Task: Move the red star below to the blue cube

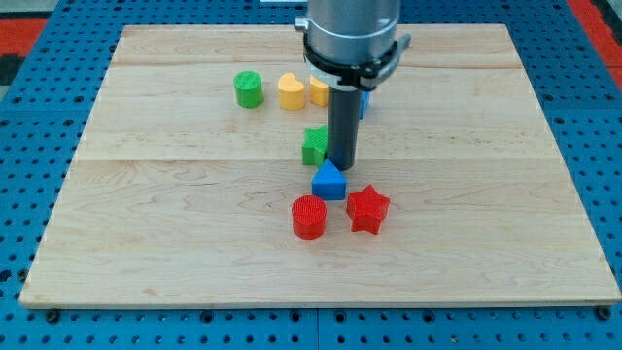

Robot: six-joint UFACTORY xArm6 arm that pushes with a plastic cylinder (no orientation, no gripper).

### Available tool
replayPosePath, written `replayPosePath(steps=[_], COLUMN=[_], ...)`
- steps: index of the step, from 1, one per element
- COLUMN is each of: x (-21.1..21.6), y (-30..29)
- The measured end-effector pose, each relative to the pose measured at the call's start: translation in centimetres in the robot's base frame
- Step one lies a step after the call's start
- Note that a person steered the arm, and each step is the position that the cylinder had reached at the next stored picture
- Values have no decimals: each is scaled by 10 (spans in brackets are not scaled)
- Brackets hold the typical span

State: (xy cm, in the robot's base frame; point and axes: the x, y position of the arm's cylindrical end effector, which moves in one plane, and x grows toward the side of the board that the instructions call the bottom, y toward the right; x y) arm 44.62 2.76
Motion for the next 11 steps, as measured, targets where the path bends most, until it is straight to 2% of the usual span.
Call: replayPosePath(steps=[3, 8, 9, 10, 11], x=[-14, -1, -23, -23, -3], y=[0, -12, -11, -8, 19])
